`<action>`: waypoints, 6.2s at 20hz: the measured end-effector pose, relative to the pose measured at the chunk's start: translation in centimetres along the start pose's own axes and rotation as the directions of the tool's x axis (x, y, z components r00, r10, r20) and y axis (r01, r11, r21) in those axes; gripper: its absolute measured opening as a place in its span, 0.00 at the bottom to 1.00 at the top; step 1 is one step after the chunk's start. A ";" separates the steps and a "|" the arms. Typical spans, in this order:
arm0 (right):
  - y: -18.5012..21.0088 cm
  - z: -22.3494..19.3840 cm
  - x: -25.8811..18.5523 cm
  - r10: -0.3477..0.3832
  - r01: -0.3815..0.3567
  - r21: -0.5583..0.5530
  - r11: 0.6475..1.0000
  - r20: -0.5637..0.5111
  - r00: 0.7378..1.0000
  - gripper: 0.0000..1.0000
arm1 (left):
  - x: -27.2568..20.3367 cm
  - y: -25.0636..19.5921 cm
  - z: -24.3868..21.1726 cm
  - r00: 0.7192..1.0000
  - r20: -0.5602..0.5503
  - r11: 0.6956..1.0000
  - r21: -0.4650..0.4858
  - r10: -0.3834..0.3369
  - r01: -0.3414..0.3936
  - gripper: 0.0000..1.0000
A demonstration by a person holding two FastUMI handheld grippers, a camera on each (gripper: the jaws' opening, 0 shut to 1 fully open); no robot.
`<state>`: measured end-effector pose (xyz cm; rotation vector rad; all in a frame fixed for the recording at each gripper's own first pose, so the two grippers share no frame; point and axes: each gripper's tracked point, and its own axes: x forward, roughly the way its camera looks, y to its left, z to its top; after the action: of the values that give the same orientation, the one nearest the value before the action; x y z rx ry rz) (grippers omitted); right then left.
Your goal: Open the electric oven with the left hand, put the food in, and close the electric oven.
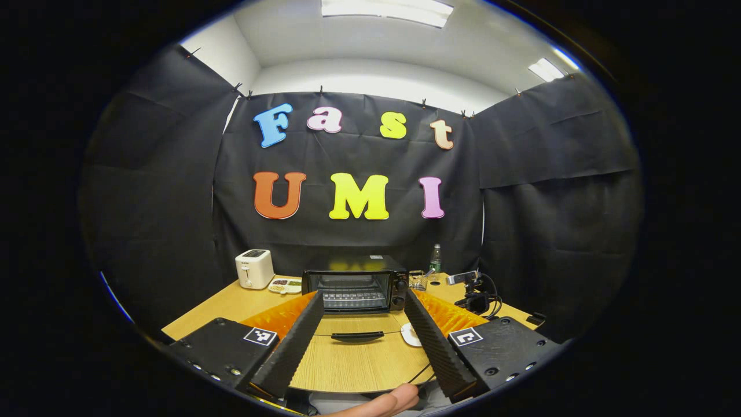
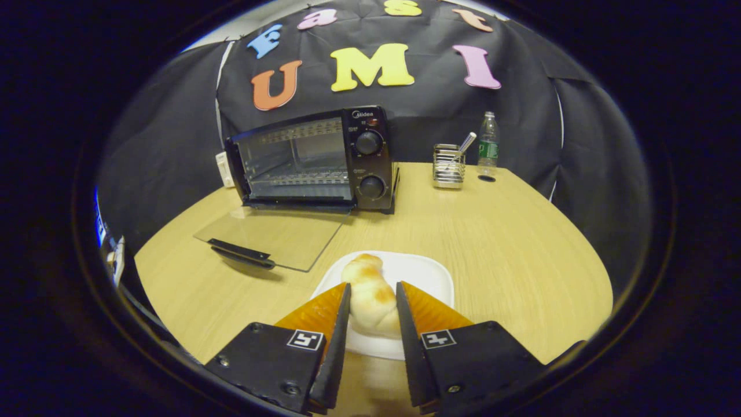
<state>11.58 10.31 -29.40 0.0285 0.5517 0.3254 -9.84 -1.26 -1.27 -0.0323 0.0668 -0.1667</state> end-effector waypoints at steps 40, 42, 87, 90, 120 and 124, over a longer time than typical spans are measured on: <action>16.0 20.1 19.5 0.017 -0.177 0.349 0.920 0.417 0.909 0.34 | 6.2 14.3 -2.8 0.984 -0.069 0.987 0.007 0.163 -0.163 0.92; 15.7 20.6 20.9 -0.020 -0.118 0.294 0.949 0.428 0.904 0.34 | 6.4 15.2 -3.3 0.980 -0.083 0.983 0.009 0.181 -0.181 0.92; -2.2 21.5 -28.9 -0.177 0.152 0.099 0.983 0.705 0.687 0.95 | 16.9 1.7 -20.4 0.919 -0.391 0.998 -0.001 0.055 -0.060 0.93; -2.5 20.8 -29.4 -0.165 0.149 0.084 0.985 0.695 0.700 0.95 | 17.9 0.6 -23.6 0.892 -0.450 0.999 -0.005 0.036 -0.043 0.93; -2.9 16.7 -27.5 -0.177 0.173 0.073 0.982 0.657 0.733 0.95 | 22.3 1.0 -30.2 0.744 -0.663 0.995 0.023 0.085 -0.094 0.94; -3.1 16.7 -27.5 -0.179 0.183 0.063 0.981 0.660 0.730 0.95 | 22.4 0.9 -29.5 0.743 -0.664 0.995 0.018 0.087 -0.101 0.95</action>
<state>-0.85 -0.20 -1.52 0.0812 -0.1670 0.1049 10.35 -4.86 -32.16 0.0133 0.7933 -0.0679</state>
